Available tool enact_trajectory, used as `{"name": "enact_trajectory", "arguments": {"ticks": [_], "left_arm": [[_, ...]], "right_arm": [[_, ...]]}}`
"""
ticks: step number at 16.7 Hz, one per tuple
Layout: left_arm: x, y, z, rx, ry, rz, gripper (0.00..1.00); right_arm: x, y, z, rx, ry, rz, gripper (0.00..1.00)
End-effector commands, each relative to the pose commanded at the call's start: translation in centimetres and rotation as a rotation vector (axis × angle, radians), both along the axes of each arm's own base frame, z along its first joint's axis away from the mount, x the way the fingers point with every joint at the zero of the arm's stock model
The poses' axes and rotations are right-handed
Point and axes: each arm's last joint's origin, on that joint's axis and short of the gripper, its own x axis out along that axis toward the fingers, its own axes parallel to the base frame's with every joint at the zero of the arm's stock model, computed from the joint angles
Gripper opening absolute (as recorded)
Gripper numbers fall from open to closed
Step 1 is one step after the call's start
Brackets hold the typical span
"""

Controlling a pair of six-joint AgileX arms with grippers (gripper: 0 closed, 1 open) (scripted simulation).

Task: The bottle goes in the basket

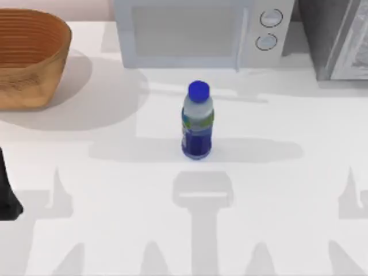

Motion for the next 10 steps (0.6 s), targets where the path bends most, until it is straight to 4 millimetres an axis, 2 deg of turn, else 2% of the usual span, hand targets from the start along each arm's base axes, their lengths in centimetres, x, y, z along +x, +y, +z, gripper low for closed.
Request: {"name": "enact_trajectory", "arguments": {"ticks": [6, 10], "left_arm": [[0.5, -0.2, -0.1, 0.013, 0.037, -0.021, 1.0], [1.6, -0.8, 1.1, 0.024, 0.032, -0.088, 1.0]], "right_arm": [[0.0, 0.0, 0.0, 0.0, 0.0, 0.0, 1.0], [0.0, 0.0, 0.0, 0.0, 0.0, 0.0, 1.0]]}}
